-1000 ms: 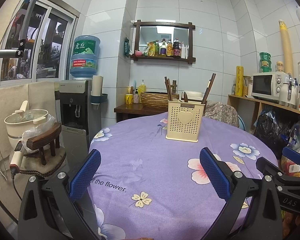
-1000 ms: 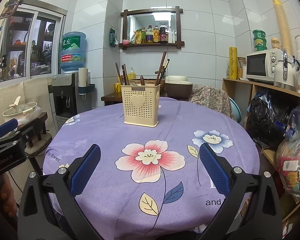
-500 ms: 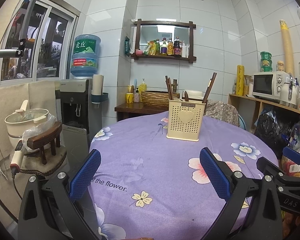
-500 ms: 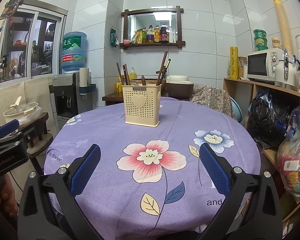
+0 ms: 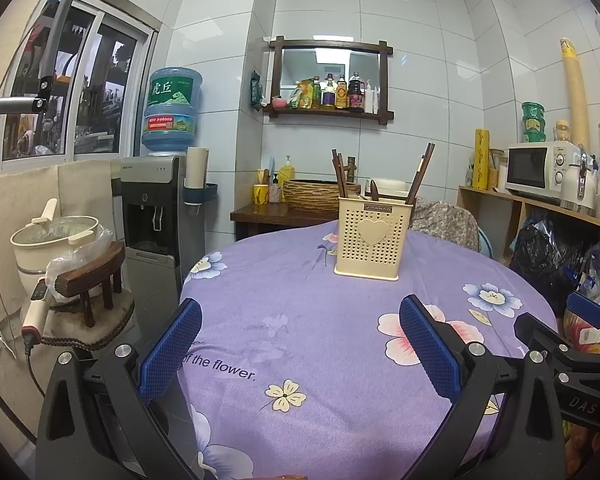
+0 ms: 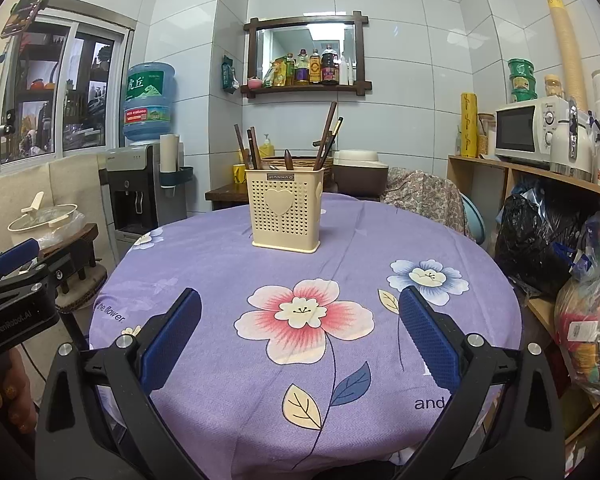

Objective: Organize utensils

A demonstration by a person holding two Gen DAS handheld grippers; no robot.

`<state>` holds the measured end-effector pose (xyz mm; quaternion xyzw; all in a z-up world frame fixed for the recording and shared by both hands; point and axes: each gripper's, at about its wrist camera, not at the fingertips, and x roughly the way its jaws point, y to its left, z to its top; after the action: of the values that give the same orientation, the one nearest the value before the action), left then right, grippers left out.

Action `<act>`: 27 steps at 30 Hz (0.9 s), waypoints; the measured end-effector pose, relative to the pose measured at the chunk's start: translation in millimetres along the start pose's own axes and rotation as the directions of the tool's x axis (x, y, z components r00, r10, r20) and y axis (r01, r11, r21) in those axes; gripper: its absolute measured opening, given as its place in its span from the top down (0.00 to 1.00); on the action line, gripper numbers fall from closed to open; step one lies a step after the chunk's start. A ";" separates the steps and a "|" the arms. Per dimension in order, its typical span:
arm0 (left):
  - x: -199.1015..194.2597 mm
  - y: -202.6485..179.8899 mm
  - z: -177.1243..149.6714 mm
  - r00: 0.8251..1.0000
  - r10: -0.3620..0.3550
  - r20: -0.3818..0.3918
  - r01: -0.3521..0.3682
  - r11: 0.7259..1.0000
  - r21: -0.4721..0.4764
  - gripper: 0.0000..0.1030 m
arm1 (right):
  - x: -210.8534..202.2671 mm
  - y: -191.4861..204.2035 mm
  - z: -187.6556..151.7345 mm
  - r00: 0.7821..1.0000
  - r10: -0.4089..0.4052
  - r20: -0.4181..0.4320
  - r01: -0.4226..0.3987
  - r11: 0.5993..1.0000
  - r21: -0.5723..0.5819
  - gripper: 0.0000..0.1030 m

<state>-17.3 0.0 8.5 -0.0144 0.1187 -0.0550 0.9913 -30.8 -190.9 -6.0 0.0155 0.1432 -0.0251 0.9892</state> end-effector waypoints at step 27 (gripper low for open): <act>0.3 0.9 0.3 1.000 -0.001 -0.002 0.001 1.000 0.000 0.05 | -1.2 -0.2 0.5 1.000 0.004 -0.006 -0.004 1.000 -0.001 0.06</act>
<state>-16.9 0.9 8.7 -0.0145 0.1197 -0.0556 0.9911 -31.8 -191.0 -5.1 0.0154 0.1464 -0.0229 0.9888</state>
